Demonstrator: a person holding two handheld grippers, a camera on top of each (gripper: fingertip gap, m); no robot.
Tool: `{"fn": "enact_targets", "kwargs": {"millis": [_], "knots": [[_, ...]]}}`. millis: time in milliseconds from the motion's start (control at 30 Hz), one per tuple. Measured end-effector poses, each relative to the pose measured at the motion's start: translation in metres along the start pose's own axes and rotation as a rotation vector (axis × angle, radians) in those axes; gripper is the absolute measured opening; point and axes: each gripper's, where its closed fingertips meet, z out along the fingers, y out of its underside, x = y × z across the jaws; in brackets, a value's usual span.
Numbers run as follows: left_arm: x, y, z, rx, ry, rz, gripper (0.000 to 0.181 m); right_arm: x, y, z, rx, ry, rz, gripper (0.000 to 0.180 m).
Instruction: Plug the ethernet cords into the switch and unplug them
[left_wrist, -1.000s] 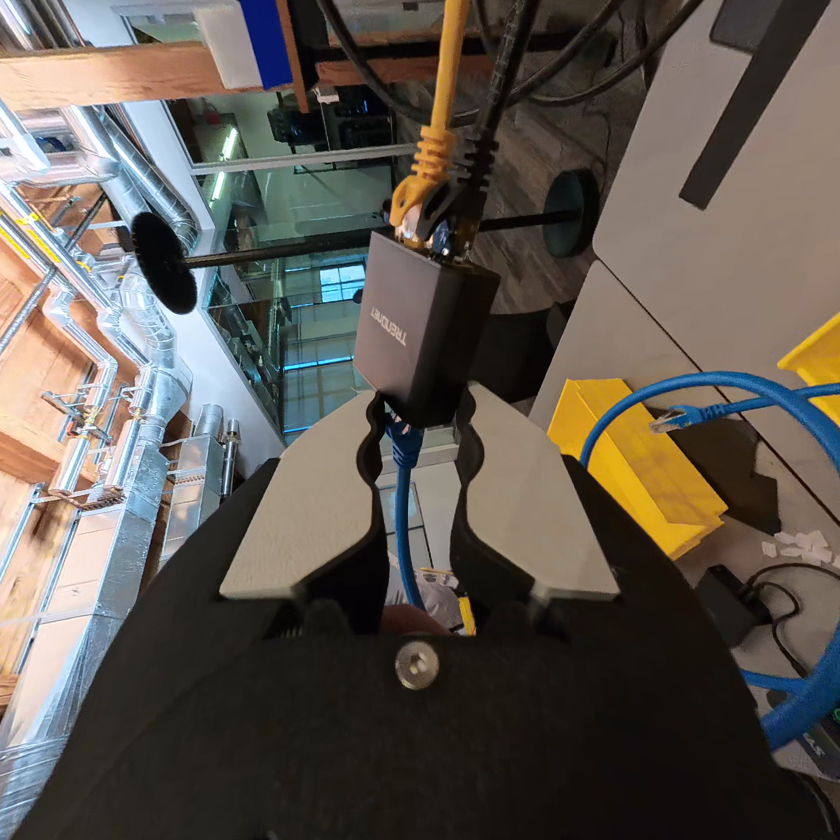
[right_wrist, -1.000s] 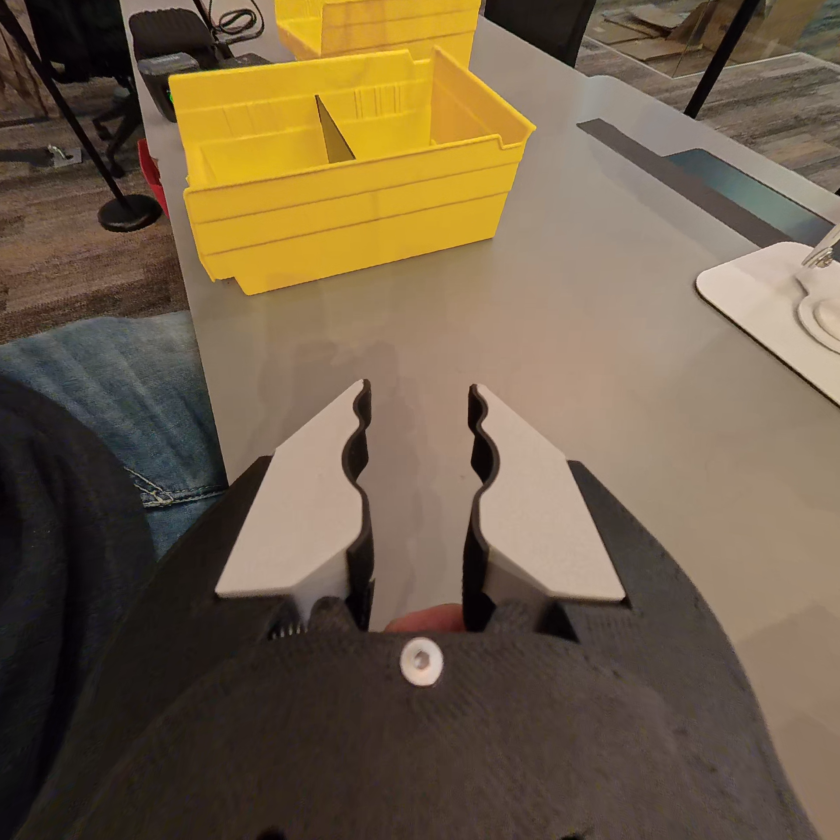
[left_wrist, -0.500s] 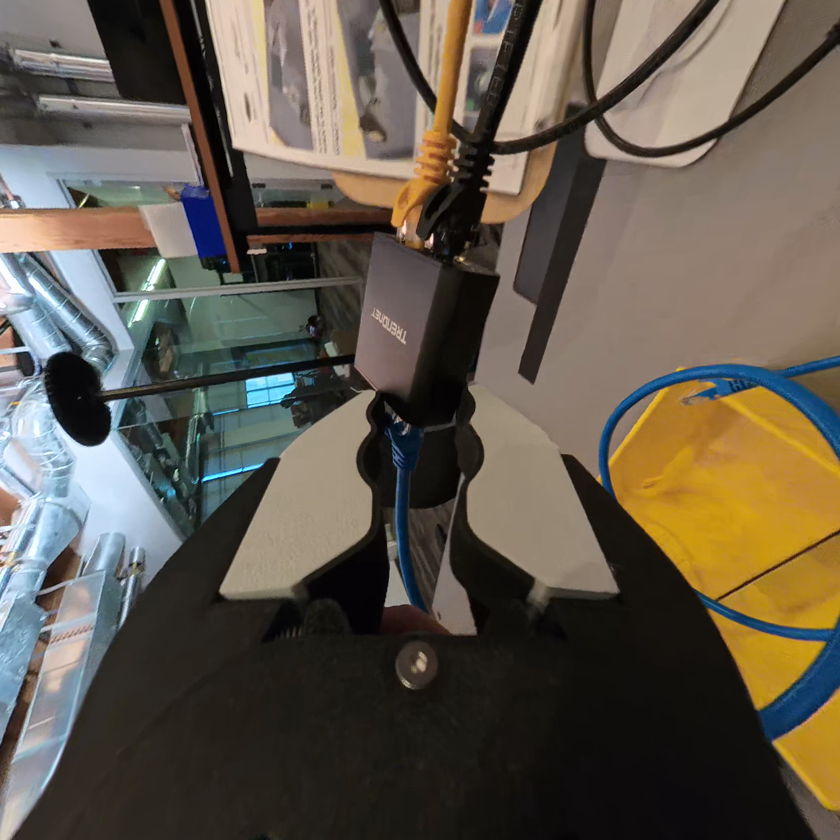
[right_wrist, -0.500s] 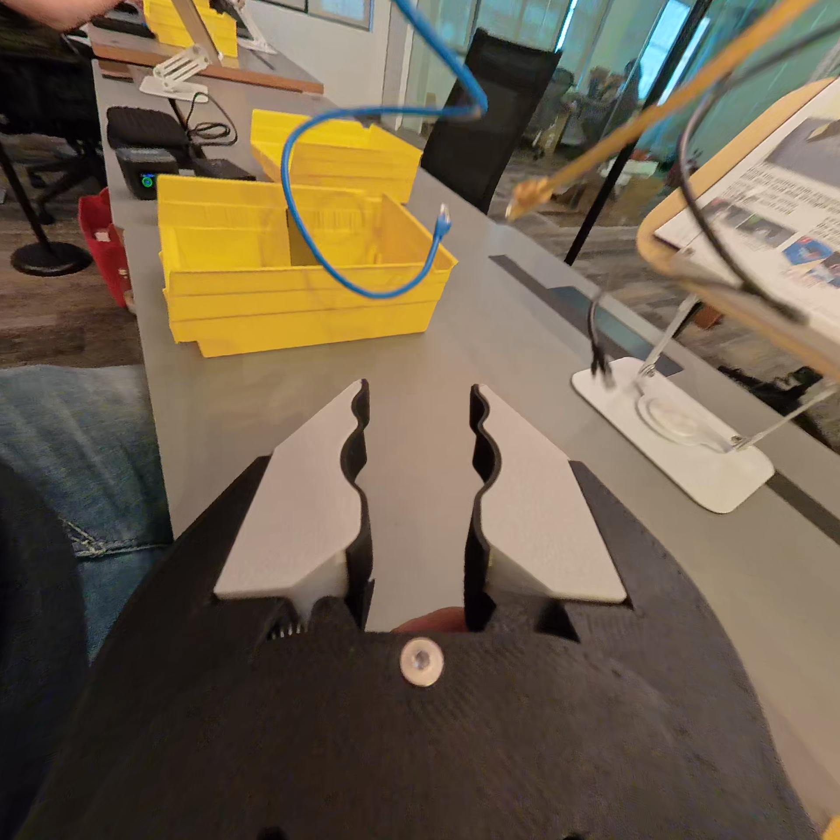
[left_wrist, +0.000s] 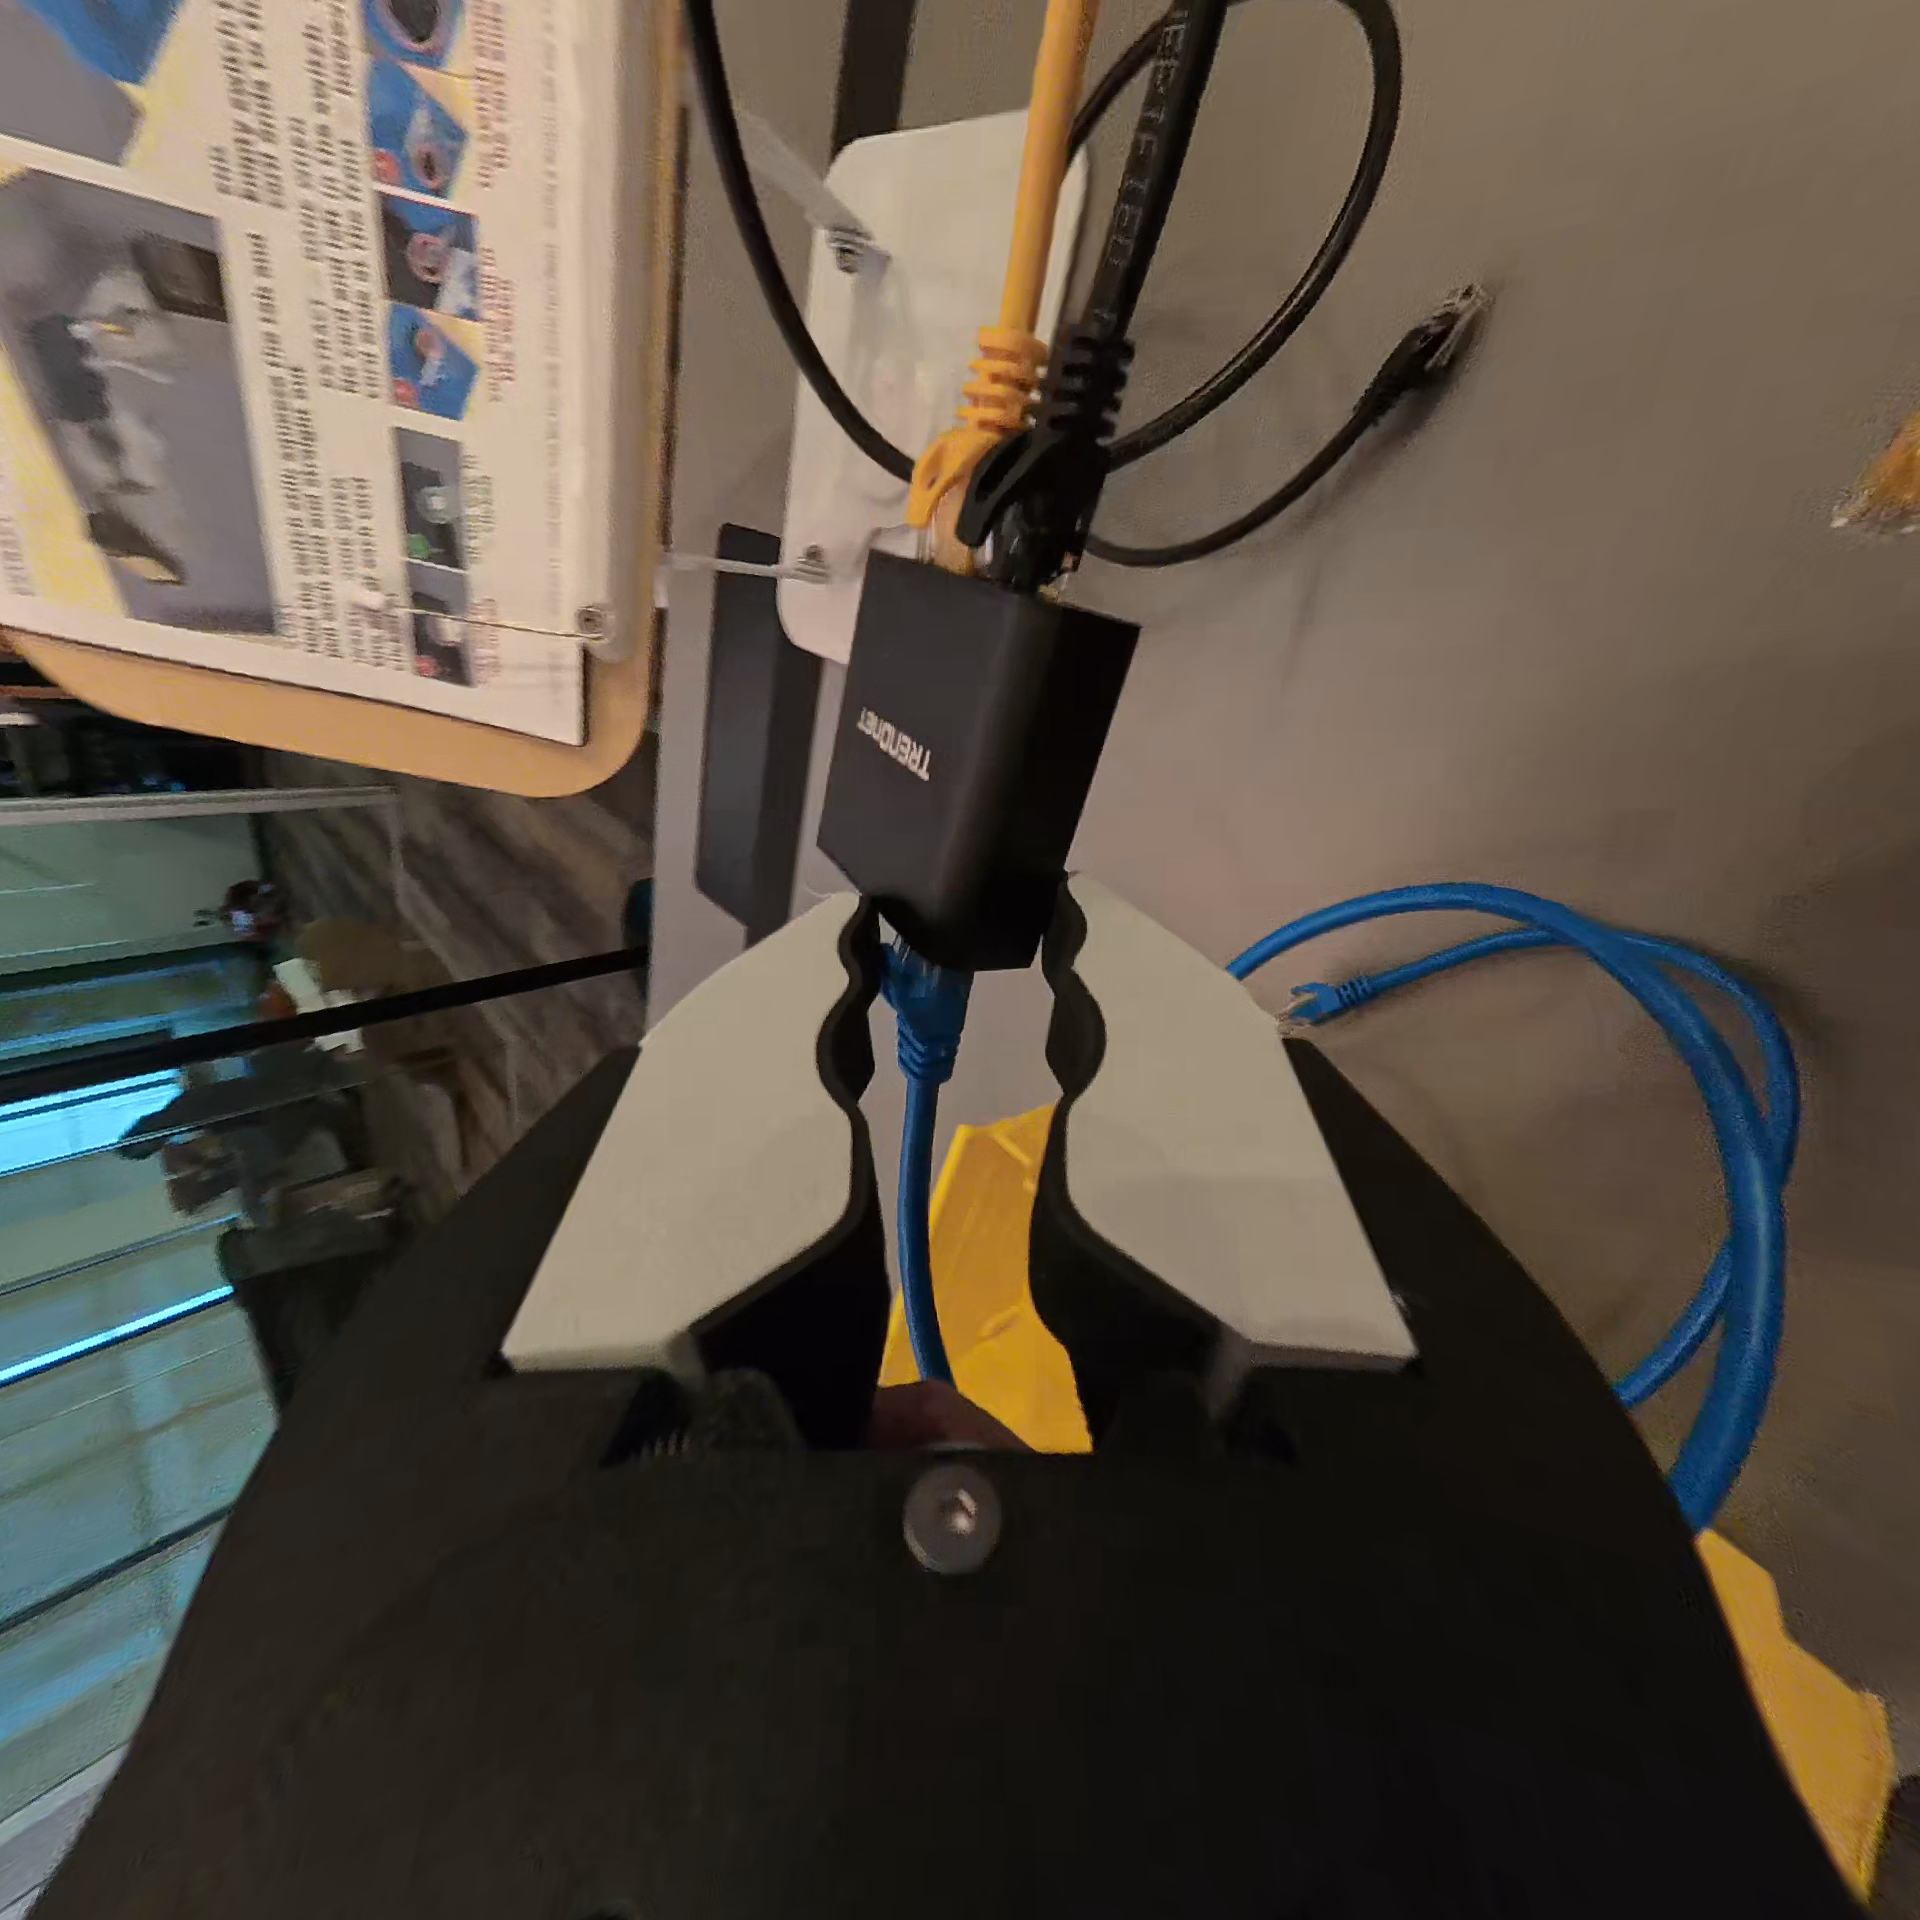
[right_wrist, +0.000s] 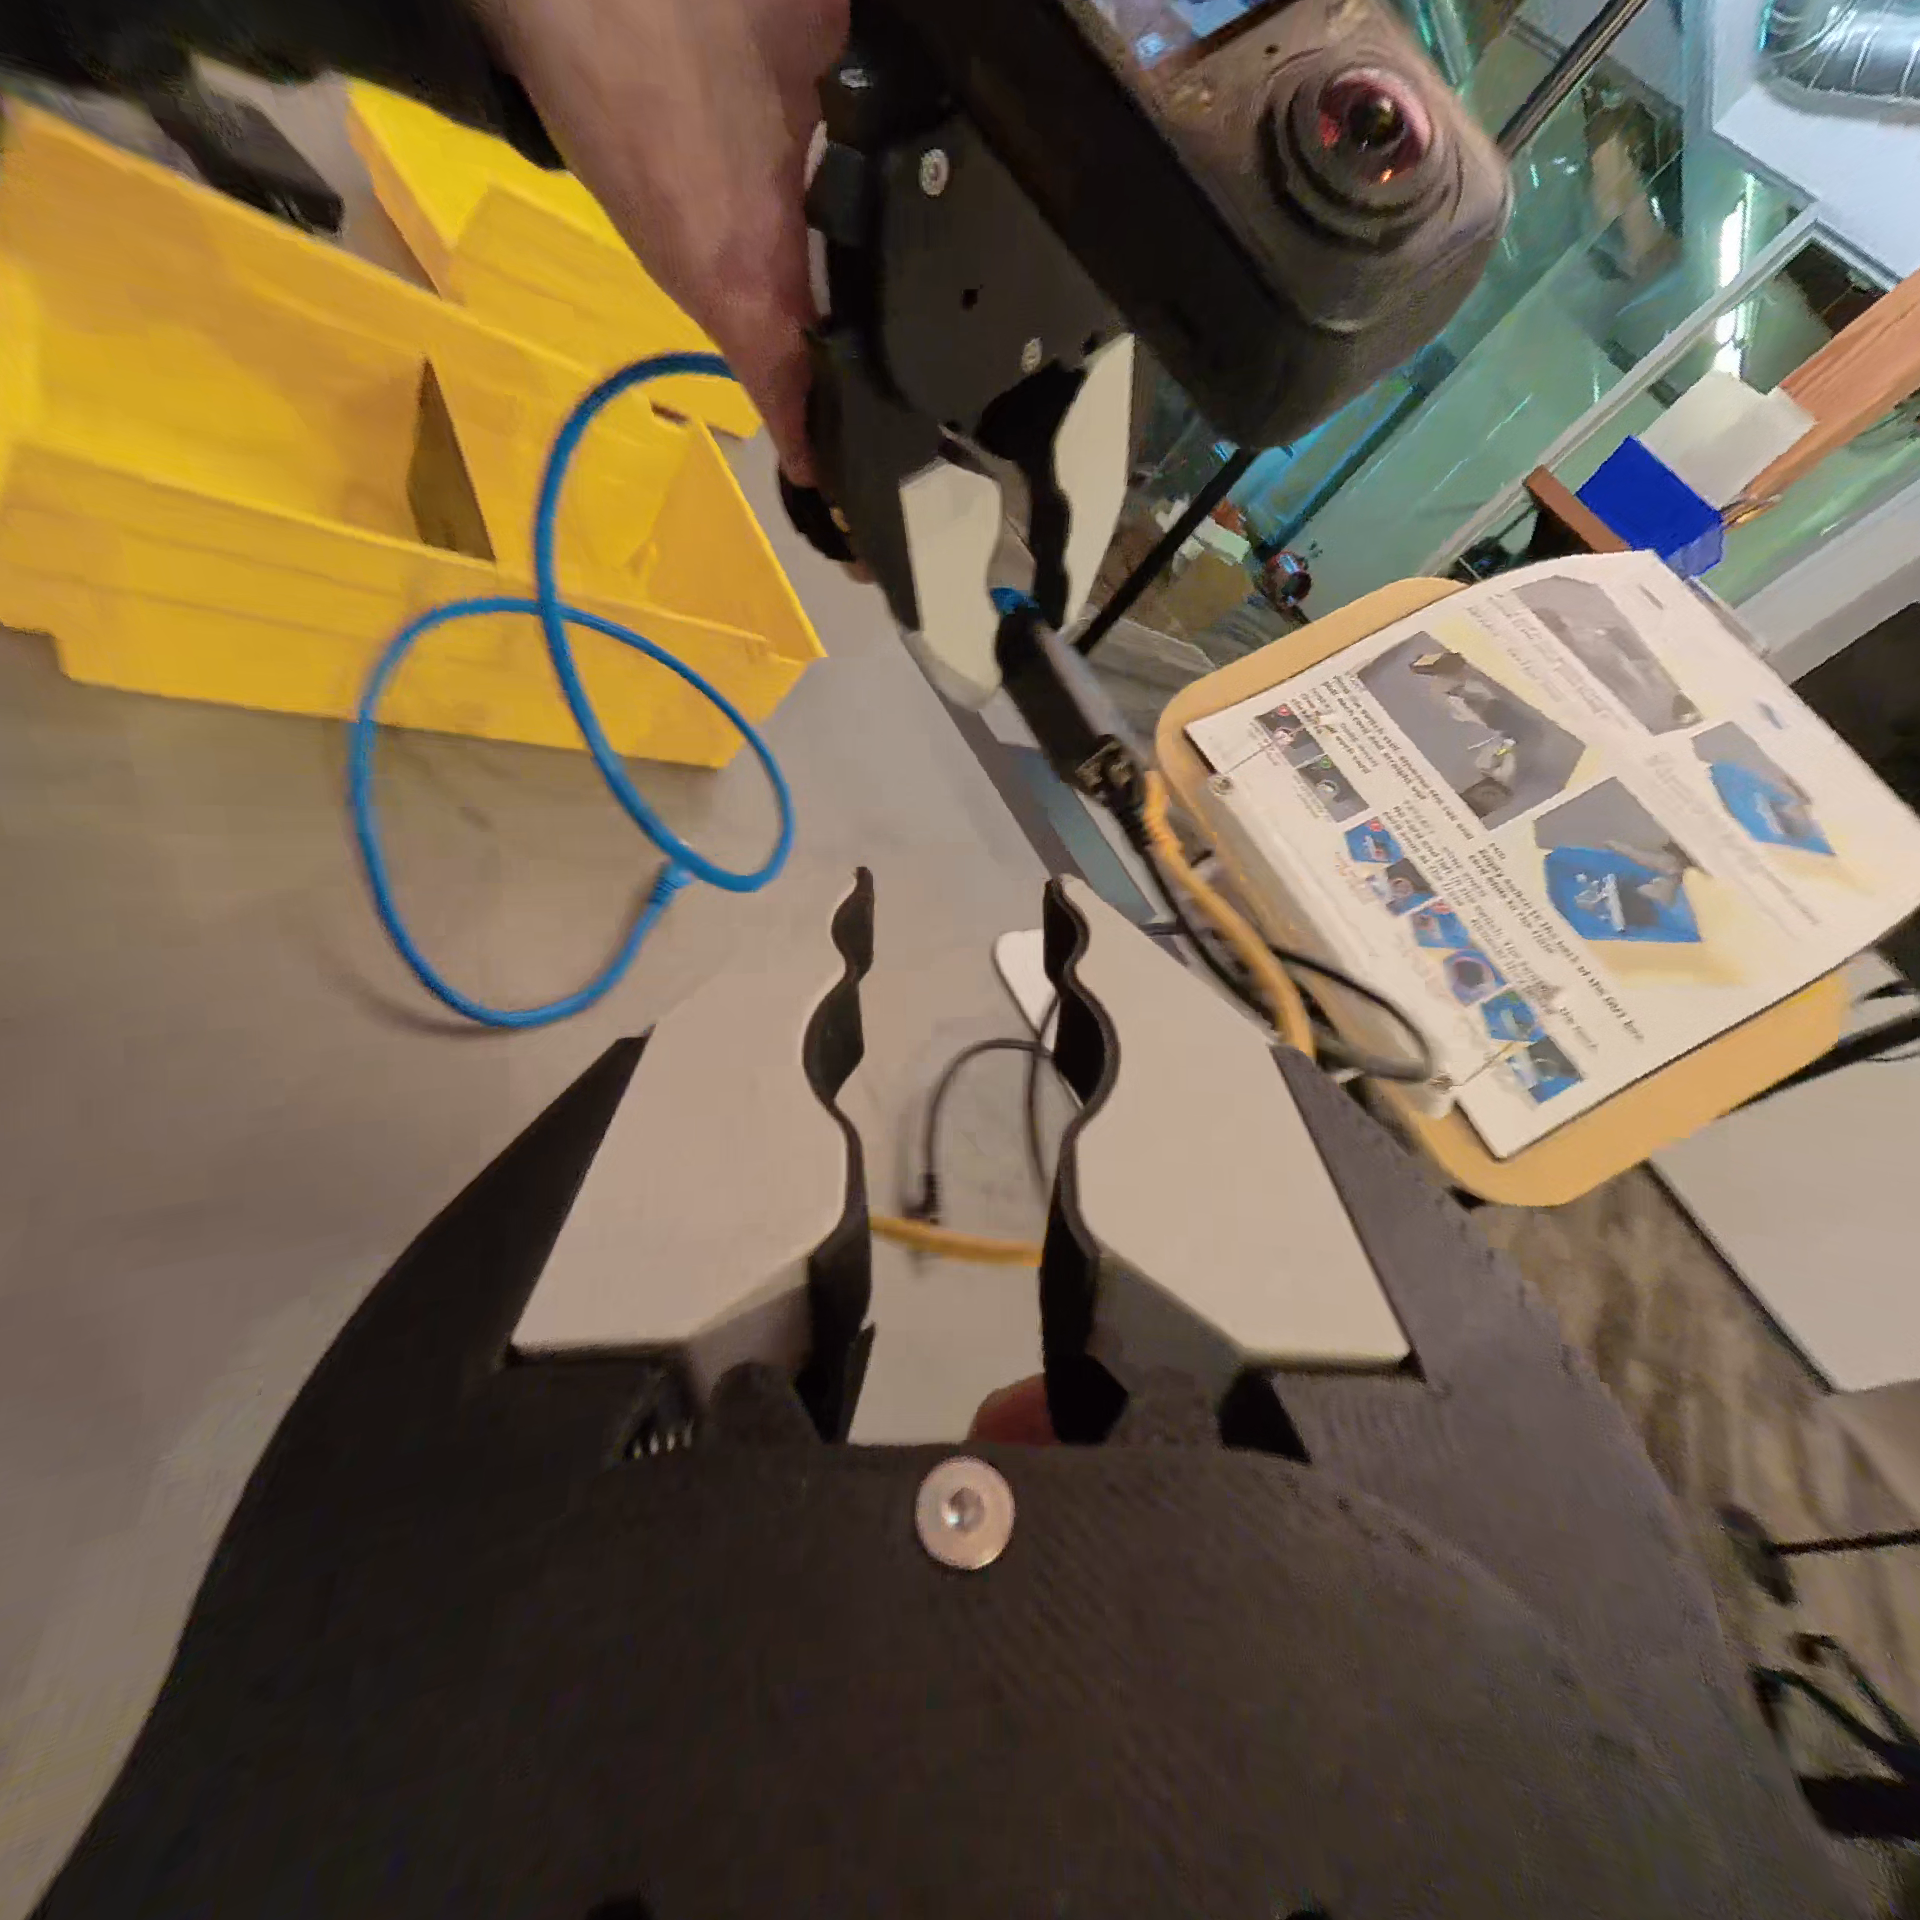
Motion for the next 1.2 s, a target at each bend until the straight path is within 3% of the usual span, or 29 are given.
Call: {"fn": "enact_targets", "kwargs": {"millis": [367, 467, 567, 800, 933, 1033, 1200], "knots": [[0.034, 0.002, 0.012, 0.054, 0.133, -0.064, 0.03, 0.022, 0.05, 0.081, -0.291, 0.125, -0.463, 0.042], [0.039, 0.005, 0.012, 0.058, 0.146, -0.062, 0.03, 0.021, 0.049, 0.096, -0.293, 0.149, -0.539, 0.034], [0.042, 0.007, 0.012, 0.072, 0.164, -0.076, 0.03, 0.02, 0.052, 0.105, -0.298, 0.126, -0.563, 0.015], [0.044, 0.012, 0.01, 0.119, 0.186, -0.075, 0.03, 0.019, 0.048, 0.107, -0.245, 0.081, -0.568, 0.012], [0.058, 0.017, 0.006, 0.136, 0.385, -0.149, 0.075, 0.018, 0.043, 0.105, -0.193, 0.089, -0.574, 0.012], [0.058, 0.014, 0.003, 0.2, 0.519, -0.23, 0.085, 0.015, 0.036, 0.104, -0.146, 0.106, -0.597, 0.012], [0.064, 0.004, -0.005, 0.288, 0.744, -0.29, 0.086, 0.005, 0.023, 0.099, -0.068, 0.094, -0.631, 0.012]]}}
